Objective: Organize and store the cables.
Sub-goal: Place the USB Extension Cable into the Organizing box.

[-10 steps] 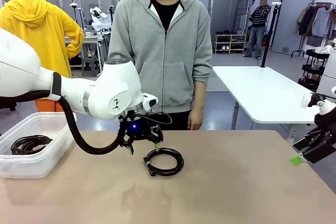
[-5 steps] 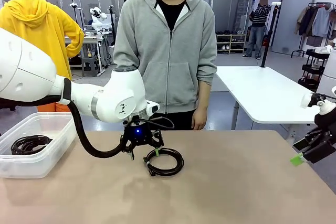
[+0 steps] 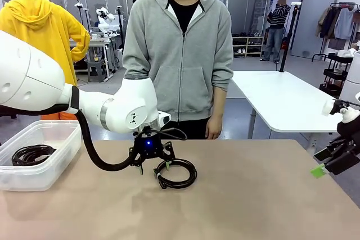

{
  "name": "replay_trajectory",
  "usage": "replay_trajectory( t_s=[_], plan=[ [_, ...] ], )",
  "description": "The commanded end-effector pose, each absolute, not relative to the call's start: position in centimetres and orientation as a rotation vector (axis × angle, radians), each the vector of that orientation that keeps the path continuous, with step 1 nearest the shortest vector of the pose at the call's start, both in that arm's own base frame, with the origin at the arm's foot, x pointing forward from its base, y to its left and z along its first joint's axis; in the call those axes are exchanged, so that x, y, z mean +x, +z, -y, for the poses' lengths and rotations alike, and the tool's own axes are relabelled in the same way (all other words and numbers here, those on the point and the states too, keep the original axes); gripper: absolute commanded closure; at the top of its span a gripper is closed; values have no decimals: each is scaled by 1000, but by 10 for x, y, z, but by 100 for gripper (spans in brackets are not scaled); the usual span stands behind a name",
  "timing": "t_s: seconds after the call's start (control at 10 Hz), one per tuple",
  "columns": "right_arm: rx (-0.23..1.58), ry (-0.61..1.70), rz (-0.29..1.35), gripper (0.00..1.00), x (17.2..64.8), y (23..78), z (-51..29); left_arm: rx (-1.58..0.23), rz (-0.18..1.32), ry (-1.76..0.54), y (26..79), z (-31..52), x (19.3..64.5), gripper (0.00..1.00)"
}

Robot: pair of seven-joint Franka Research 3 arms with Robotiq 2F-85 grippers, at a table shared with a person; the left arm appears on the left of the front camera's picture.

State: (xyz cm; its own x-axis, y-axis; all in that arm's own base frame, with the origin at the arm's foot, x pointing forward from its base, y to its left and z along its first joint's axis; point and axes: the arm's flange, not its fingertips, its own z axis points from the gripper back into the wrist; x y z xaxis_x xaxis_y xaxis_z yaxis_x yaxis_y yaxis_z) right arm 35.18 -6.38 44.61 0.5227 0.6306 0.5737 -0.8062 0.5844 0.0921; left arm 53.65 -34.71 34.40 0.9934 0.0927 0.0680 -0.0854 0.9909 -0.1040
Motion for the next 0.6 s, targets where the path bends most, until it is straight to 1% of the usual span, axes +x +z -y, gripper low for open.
replay_trajectory(
  t_s=[0.0, 0.2, 0.5],
  plan=[
    [370, 864, 523, 0, 354, 447, 62, -120, 89, 167, 336, 354, 555, 1],
    [370, 864, 523, 0, 354, 447, 62, -87, 54, 198, 321, 354, 561, 1],
    [370, 864, 523, 0, 354, 447, 62, -55, 44, 198, 317, 356, 562, 1]
  ],
)
